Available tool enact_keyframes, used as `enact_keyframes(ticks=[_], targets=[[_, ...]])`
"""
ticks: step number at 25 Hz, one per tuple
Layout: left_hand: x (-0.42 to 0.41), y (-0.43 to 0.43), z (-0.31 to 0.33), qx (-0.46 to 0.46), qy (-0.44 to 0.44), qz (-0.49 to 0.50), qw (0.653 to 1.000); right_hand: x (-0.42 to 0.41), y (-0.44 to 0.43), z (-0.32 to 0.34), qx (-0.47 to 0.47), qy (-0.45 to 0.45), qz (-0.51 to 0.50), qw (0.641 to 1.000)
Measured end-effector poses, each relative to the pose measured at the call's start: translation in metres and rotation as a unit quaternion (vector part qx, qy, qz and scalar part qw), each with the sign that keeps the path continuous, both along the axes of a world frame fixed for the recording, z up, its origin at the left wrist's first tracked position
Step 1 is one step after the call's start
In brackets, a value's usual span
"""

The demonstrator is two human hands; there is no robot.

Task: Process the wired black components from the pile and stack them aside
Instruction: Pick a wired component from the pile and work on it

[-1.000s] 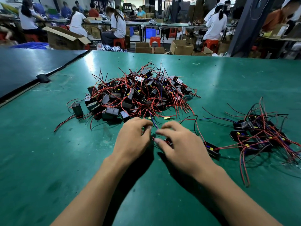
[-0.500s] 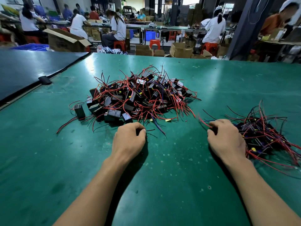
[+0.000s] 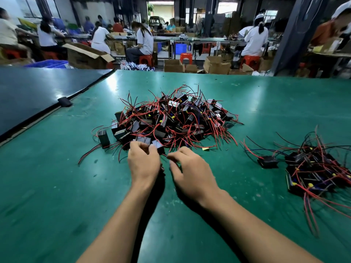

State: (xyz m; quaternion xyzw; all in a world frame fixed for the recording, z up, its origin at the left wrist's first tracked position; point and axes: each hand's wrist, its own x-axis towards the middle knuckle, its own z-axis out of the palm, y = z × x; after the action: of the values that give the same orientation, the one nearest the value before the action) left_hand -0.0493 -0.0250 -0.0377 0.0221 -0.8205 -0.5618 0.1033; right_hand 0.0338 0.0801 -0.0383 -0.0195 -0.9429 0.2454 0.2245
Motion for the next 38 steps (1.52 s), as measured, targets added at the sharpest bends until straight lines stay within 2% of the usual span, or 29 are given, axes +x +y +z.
enact_keyframes(ticks=[3,6,9,15,21,24,28,32,34,36,38], targets=[[-0.001,-0.001,0.001,0.054,-0.01,0.044,0.998,-0.048,-0.017,0.01,0.009,-0.024,-0.034,0.999],[-0.003,-0.002,0.0,0.079,-0.02,0.066,0.995,-0.082,-0.022,0.017,0.077,-0.121,-0.091,0.986],[-0.009,-0.004,-0.001,0.1,-0.035,0.072,0.992,-0.096,-0.023,0.02,0.096,-0.176,-0.083,0.976],[-0.02,-0.013,-0.003,0.111,-0.063,0.046,0.991,-0.089,-0.019,0.024,-0.007,-0.225,-0.008,0.974],[-0.022,-0.015,-0.003,0.065,-0.062,-0.039,0.995,-0.064,-0.009,0.022,0.023,-0.22,-0.024,0.975],[-0.016,-0.015,-0.001,0.072,-0.075,-0.057,0.993,-0.062,-0.003,0.026,-0.037,-0.247,-0.025,0.968],[-0.009,-0.018,0.004,0.095,-0.121,-0.046,0.987,-0.055,-0.005,0.021,-0.104,-0.204,-0.001,0.973],[-0.007,-0.023,0.01,0.068,-0.159,-0.109,0.979,-0.045,-0.004,0.016,-0.17,-0.215,-0.008,0.962],[-0.005,-0.02,0.012,0.012,-0.124,-0.135,0.983,-0.039,0.002,0.018,-0.147,-0.238,-0.012,0.96],[-0.002,-0.014,0.012,-0.064,-0.048,-0.112,0.99,-0.031,0.006,0.023,-0.092,-0.26,-0.015,0.961],[0.003,-0.009,0.012,-0.055,-0.01,-0.077,0.995,-0.022,0.01,0.03,-0.04,-0.272,-0.026,0.961]])
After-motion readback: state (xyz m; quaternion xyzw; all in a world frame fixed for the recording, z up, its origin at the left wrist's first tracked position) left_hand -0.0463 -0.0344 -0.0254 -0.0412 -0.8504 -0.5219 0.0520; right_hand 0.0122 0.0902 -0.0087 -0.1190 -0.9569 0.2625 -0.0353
